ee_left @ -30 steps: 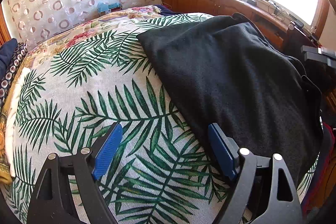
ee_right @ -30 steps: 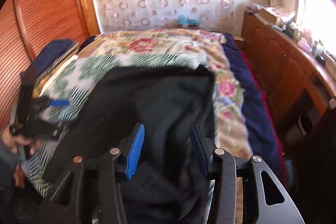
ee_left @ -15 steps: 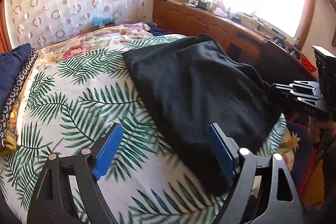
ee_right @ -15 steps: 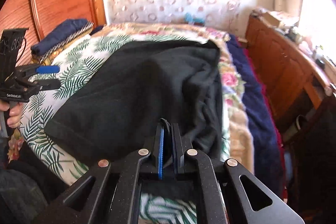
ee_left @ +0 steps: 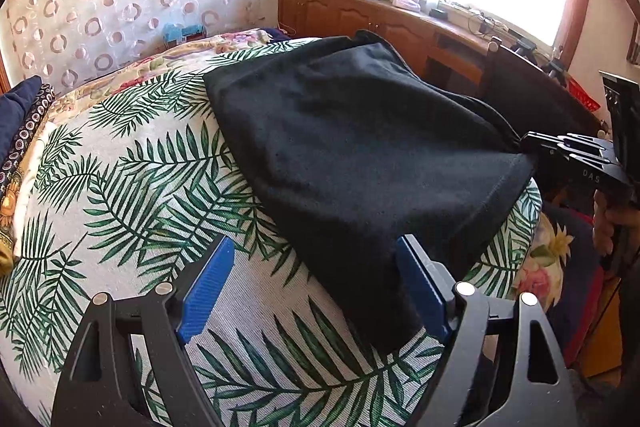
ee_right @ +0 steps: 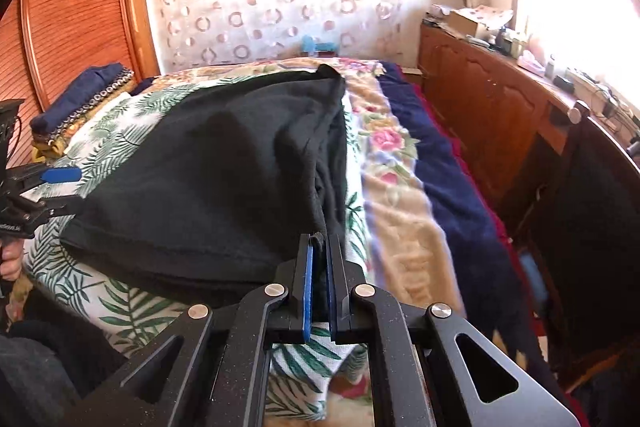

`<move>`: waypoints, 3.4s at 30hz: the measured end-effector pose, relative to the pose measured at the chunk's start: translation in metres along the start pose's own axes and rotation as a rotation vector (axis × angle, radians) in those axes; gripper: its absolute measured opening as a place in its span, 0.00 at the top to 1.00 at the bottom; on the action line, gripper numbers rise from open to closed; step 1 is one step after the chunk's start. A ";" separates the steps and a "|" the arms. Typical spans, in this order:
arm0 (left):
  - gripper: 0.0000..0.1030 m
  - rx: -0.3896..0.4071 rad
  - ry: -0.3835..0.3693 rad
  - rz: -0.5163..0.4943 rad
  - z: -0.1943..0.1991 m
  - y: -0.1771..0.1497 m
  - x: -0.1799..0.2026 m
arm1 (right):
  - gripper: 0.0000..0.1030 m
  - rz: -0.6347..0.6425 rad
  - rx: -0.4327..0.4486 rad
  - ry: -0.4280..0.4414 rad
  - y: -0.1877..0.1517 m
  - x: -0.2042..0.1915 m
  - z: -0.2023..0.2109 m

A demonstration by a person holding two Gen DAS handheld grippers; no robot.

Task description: Fold small clothes

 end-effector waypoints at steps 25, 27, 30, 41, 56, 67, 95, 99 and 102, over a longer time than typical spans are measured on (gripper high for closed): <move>0.52 0.003 -0.147 0.033 0.005 -0.022 0.021 | 0.71 -0.013 0.033 -0.010 -0.002 -0.010 0.003; 0.54 -0.006 -0.162 0.037 0.001 -0.023 0.023 | 0.64 -0.006 0.034 -0.001 -0.004 -0.013 0.004; 0.71 -0.003 -0.168 0.025 0.001 -0.023 0.026 | 0.53 0.003 0.035 0.024 -0.007 -0.018 0.005; 0.95 0.148 -0.211 0.039 0.044 0.022 0.023 | 0.22 0.070 0.019 0.139 -0.016 -0.052 0.014; 0.95 0.216 -0.164 0.005 0.056 0.068 0.016 | 0.17 0.231 -0.084 0.122 -0.021 -0.078 -0.025; 0.95 0.250 -0.151 0.060 0.065 0.065 0.001 | 0.29 0.237 -0.076 0.029 0.004 -0.043 -0.043; 0.94 0.140 -0.023 0.153 -0.046 0.128 -0.123 | 0.92 0.189 0.043 0.066 0.165 -0.086 -0.148; 0.79 0.110 -0.069 0.177 -0.061 0.129 -0.131 | 0.92 0.171 0.005 0.087 0.177 -0.076 -0.160; 0.57 0.140 -0.066 0.174 -0.056 0.131 -0.134 | 0.83 0.139 -0.014 0.103 0.189 -0.069 -0.168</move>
Point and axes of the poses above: each gripper's, at about its wrist camera, not at the fingertips, and z roughly against the way its jaws point, x to its right, y to its top, the point moved 4 cm from there along -z, roughly the way its jaws point, and after that the axes turned 13 degrees about -z, right-handed, at the moved point
